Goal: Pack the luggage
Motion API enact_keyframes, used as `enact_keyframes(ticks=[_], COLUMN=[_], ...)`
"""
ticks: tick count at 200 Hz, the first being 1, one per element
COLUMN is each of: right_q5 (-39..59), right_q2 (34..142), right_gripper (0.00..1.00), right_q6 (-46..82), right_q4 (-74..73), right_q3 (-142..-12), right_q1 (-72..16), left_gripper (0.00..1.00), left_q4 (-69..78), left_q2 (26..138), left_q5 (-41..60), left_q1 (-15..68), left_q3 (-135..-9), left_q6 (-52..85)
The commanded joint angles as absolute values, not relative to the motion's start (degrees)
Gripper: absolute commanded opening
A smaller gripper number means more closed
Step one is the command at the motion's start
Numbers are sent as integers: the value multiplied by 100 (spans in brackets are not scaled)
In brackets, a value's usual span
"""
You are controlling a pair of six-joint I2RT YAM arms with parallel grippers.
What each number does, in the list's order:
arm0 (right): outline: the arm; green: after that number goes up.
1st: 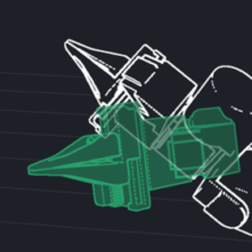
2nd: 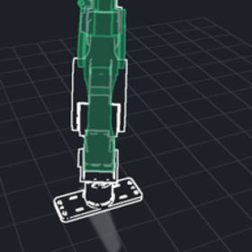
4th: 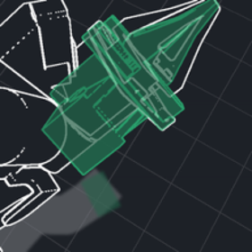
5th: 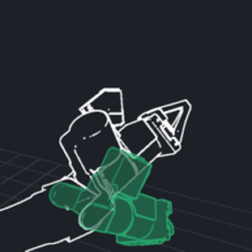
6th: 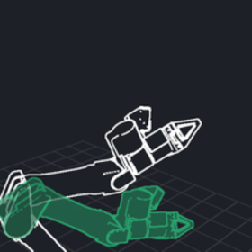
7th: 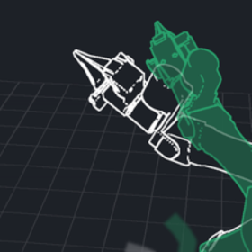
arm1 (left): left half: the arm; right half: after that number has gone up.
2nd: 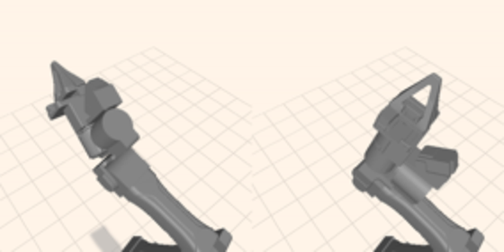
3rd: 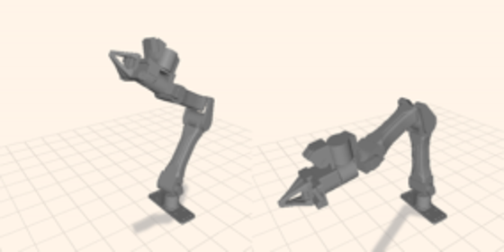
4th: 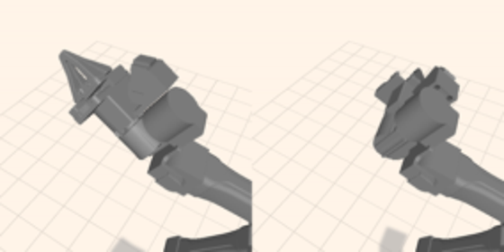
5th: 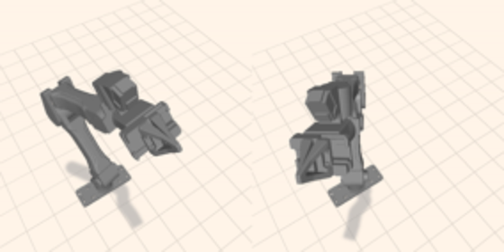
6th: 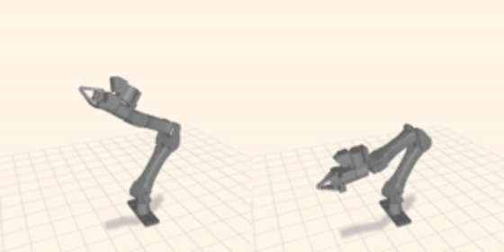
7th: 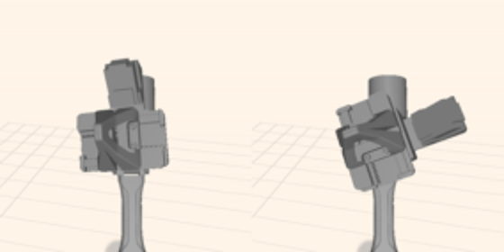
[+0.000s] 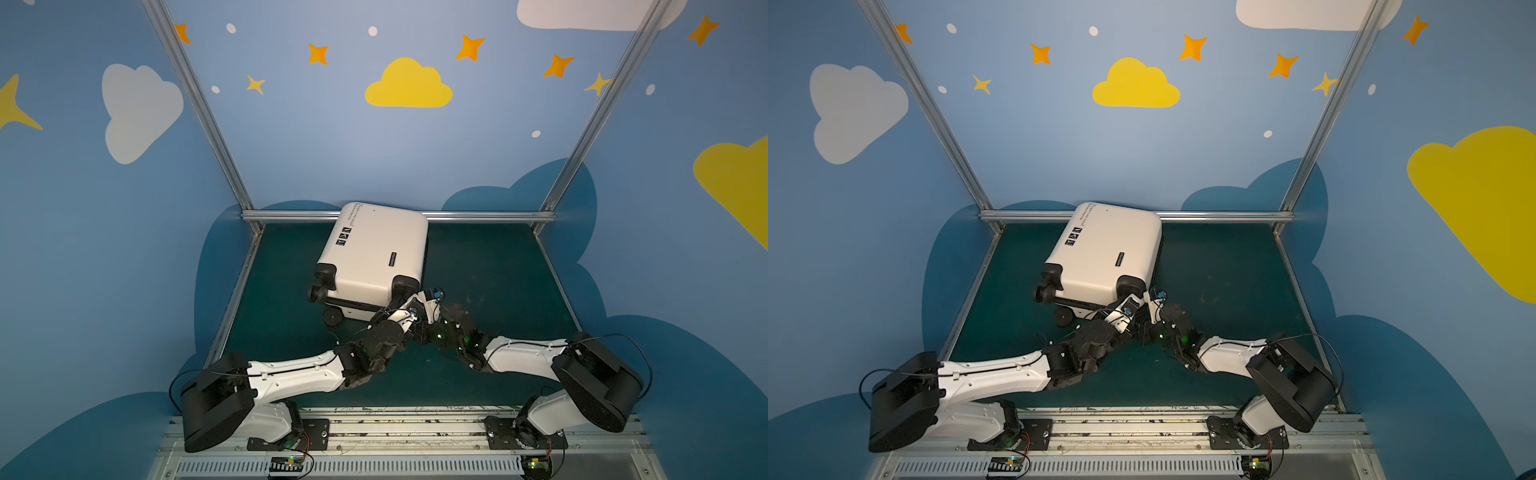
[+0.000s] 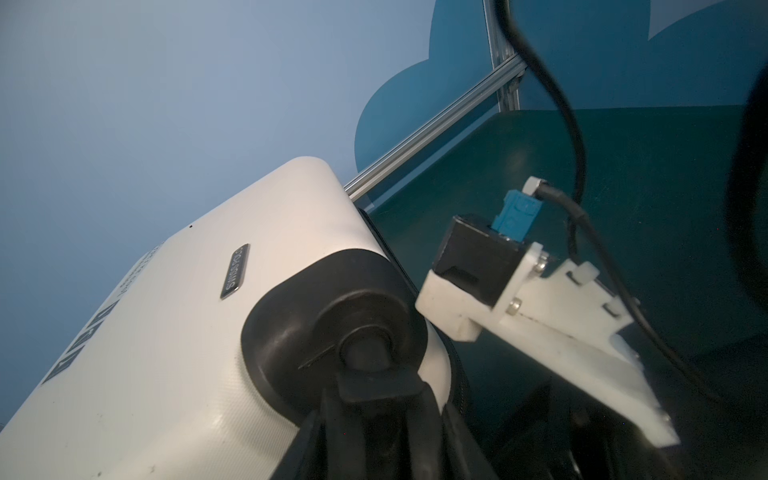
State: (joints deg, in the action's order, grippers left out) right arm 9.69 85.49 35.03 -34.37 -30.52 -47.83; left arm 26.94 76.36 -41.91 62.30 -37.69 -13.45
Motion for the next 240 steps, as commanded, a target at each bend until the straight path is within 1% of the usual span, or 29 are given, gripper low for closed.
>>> enact_keyframes(ticks=[1, 20, 52, 66, 158, 199, 218, 240], right_q5=[777, 687, 493, 448, 189, 141, 141, 192], right_q2=[8646, 8732, 8909, 8979, 8765, 8827, 8924, 8934], right_gripper=[30, 28, 21, 20, 20, 20, 17, 10], right_q6=[3583, 3637, 3867, 3954, 3841, 3858, 3891, 3925], right_q4=[-3582, -3595, -3820, -3893, -3851, -3748, -3769, -3849], right_q3=[-3222, -3253, -3226, -3199, -3226, -3356, -3414, -3404], right_q1=[-4817, -4822, -4841, -4848, -5049, -5048, -5050, -5061], left_gripper=[3, 3, 3, 3, 3, 3, 3, 3], left_q4=[2937, 2936, 2944, 2930, 2944, 2953, 2953, 2939], left_q2=[7400, 7388, 7382, 7374, 7304, 7297, 7278, 7260], left_q5=[-3642, -3647, -3639, -3639, -3647, -3645, -3647, -3647], left_q1=[6354, 6352, 6354, 6351, 6355, 6354, 6350, 6350], left_q3=[-3827, -3820, -3814, -3814, -3755, -3717, -3699, -3689], left_q6=[-1301, -1301, -1285, -1283, -1266, -1239, -1230, -1222])
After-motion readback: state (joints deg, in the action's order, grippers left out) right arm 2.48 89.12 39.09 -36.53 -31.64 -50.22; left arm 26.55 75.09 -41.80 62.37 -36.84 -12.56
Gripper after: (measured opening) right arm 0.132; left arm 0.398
